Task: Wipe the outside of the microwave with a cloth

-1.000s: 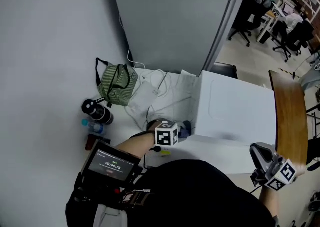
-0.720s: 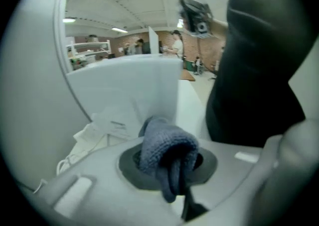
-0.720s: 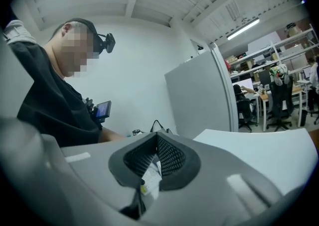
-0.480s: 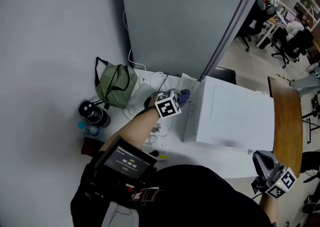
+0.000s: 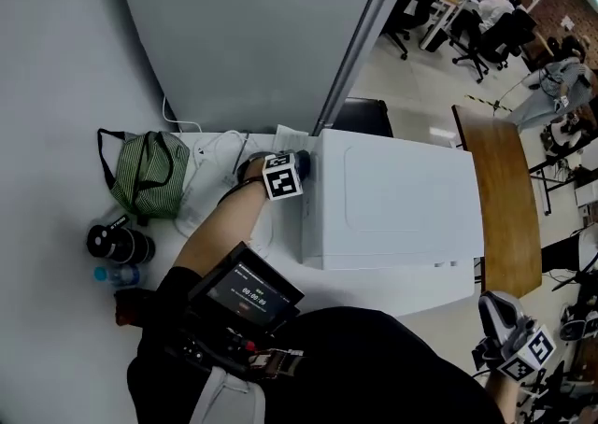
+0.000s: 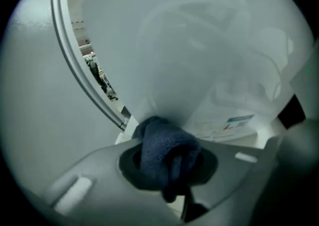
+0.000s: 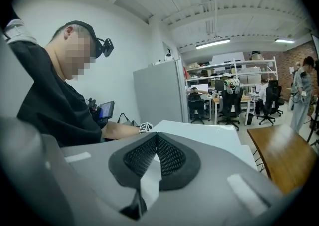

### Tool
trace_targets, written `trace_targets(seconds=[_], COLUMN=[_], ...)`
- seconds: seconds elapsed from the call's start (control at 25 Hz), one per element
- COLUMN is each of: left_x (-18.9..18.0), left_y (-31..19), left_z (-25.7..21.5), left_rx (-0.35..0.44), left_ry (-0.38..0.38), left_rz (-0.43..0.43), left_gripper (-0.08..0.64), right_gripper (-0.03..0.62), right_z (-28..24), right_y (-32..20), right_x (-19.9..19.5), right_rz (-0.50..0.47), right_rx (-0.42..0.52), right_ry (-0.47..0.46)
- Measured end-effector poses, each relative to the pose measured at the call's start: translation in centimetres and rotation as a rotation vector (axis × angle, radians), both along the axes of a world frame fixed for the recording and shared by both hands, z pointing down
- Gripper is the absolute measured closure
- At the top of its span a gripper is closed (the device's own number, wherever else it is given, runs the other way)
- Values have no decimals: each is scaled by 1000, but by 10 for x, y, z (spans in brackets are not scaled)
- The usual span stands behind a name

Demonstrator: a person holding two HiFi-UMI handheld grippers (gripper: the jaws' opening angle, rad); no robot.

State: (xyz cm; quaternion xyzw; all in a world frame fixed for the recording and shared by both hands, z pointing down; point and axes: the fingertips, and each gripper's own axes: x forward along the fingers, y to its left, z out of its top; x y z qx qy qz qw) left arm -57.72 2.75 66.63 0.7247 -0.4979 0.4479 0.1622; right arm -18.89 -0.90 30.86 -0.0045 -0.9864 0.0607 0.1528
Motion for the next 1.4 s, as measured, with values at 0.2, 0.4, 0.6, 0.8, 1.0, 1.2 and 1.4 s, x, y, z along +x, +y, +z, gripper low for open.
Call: trace_targets(seconds=[0.2, 0.4, 0.6, 0.8, 1.0, 1.2, 1.4], left_x=[79, 181, 235, 131, 23, -7, -7], left_y=[48, 117, 157, 135, 66, -4, -4], left_z=[-14, -29, -34, -56, -52, -1, 31], left_rx=[-35, -95, -114, -24, -5, -82, -175], left_ry=[40, 72, 150, 109, -37, -122, -140], left_rz=[170, 301, 327, 46, -93, -5, 110], left_gripper=[506, 506, 506, 505, 505, 505, 505], right_gripper=[588, 588, 588, 588, 588, 588, 588], right_z=[3, 6, 11, 14, 8, -5, -9], right_y=[5, 30, 54, 54, 35, 9, -5], right_x=[-21, -62, -96, -101, -77, -39, -7], right_rz=[-96, -271, -412, -402, -266, -92, 20], right_rx=[-27, -72, -116, -118, -66, -8, 15], right_ry=[-41, -122, -153, -122, -53, 0, 4])
